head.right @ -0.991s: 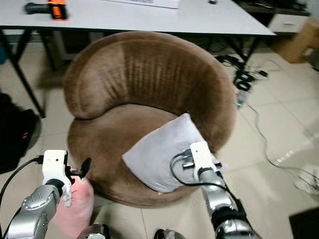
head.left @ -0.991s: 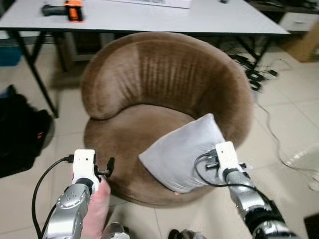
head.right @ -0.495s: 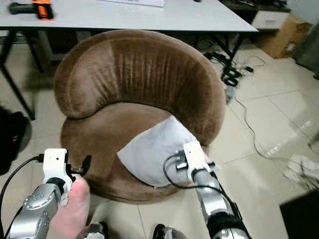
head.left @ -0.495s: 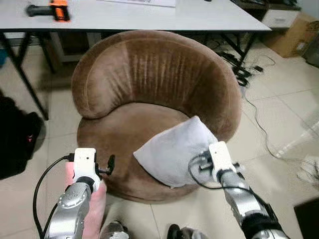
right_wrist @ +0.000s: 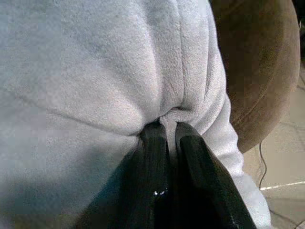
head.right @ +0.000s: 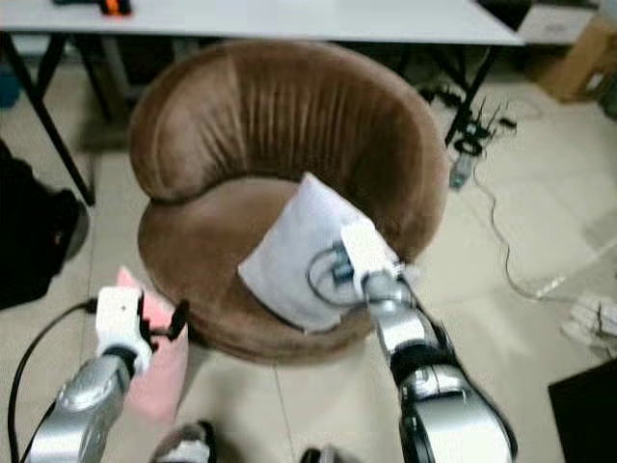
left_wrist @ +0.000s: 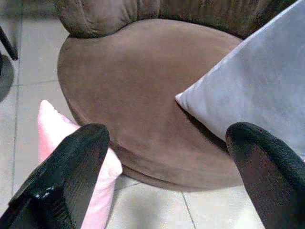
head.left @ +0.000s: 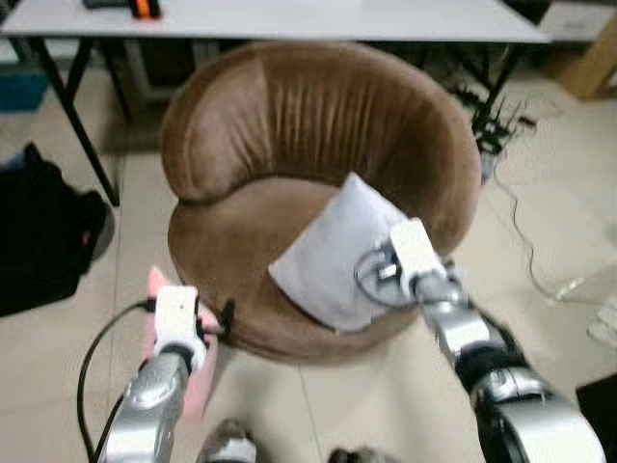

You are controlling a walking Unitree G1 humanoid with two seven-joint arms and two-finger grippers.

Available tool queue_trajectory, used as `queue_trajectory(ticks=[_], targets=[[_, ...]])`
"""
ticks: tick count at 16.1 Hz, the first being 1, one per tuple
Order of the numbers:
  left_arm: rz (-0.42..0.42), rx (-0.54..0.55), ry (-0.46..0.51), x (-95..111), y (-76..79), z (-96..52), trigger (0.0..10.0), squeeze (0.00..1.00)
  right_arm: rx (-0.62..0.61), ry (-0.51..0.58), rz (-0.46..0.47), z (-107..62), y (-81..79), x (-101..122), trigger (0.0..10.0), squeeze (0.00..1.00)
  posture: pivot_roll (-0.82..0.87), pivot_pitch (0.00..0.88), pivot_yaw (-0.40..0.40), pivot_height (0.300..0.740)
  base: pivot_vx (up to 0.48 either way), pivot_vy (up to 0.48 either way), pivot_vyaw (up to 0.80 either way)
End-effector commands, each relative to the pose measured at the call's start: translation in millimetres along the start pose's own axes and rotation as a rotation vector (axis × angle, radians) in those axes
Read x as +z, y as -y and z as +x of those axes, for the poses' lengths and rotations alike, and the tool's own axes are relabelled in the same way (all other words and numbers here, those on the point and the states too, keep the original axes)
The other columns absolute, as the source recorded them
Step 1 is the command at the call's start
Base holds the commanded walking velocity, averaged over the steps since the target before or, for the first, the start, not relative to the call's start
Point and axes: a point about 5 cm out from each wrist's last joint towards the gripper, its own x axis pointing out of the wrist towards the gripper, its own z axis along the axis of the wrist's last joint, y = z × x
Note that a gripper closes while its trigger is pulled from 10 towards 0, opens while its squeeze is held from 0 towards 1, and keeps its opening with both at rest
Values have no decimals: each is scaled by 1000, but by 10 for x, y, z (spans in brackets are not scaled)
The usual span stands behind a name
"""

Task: Move the pillow to the sofa from floor

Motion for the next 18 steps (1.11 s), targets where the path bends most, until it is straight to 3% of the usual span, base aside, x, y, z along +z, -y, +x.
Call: queue_trajectory(ticks=[1, 3, 18], targets=[[0, -4, 4, 12, 22, 16, 10000, 0, 26, -50, -36, 10, -46, -61, 10000, 0, 267, 144, -112, 740, 0, 0, 0], [5, -5, 22, 51, 18, 15, 10000, 0, 20, -41, -40, 64, -18, 68, 10000, 0, 287, 140, -119, 740, 0, 0, 0], [65, -45, 24, 58, 88, 2, 10000, 0, -3, 7, -62, 166, 16, 424, 10000, 0, 300, 144, -101, 740, 477, 0, 0]])
